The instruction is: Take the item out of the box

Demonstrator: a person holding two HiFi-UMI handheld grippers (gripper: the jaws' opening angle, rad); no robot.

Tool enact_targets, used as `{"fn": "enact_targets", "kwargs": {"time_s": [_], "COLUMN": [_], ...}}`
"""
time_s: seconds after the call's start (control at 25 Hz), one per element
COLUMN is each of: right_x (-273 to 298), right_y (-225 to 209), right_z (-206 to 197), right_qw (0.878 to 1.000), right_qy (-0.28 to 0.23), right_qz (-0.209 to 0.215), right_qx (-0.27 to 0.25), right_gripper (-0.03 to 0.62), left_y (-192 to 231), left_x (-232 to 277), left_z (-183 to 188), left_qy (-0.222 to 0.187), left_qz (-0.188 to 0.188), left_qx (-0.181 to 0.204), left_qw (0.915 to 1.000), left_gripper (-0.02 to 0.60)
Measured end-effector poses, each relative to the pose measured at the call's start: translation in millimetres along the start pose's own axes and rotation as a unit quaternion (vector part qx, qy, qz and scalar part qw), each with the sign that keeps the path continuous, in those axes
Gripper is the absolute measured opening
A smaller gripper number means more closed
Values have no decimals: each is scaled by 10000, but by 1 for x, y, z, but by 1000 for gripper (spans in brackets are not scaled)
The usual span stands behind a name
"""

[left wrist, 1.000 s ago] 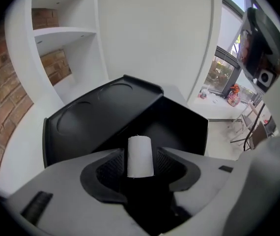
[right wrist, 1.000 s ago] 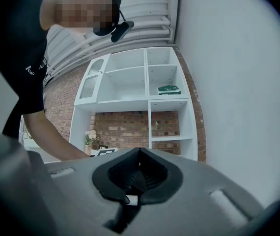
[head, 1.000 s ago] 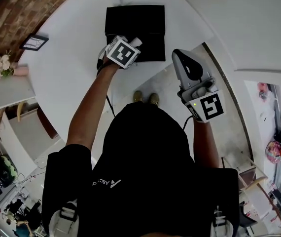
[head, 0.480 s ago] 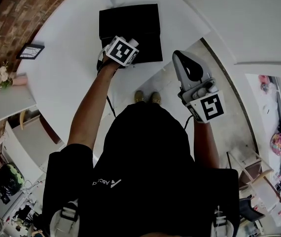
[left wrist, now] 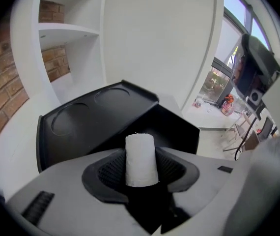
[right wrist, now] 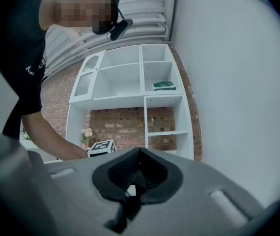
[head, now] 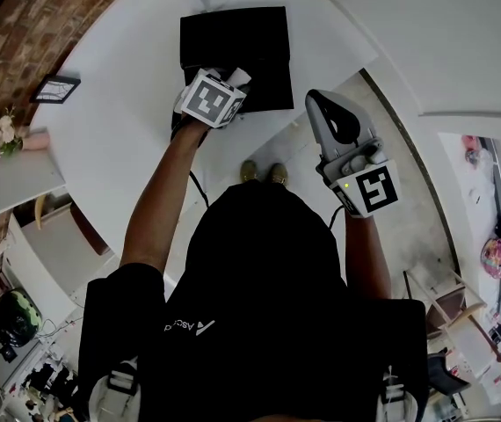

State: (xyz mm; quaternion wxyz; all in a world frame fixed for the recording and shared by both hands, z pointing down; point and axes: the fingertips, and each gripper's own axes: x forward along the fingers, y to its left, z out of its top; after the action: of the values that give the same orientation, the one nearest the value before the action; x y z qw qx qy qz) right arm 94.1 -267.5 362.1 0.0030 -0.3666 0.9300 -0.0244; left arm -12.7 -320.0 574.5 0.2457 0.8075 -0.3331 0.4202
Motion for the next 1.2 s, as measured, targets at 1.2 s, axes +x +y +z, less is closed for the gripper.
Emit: {"fn": "enact_targets", "kwargs": {"time_s": [1.2], "right_x": [-6], "right_y": [52], "right_z": [43], "right_qw": [9980], "right_qy": [-399], "right_qz": [310], "right_qx": [-380], "right_gripper": [0], "left_y": [-108], "left_x": [-232], "left_z": [99], "left_qy": [-4879], "left_qz": [-65], "left_qx": [594], "left_qw": [8709], "left_gripper": [183]}}
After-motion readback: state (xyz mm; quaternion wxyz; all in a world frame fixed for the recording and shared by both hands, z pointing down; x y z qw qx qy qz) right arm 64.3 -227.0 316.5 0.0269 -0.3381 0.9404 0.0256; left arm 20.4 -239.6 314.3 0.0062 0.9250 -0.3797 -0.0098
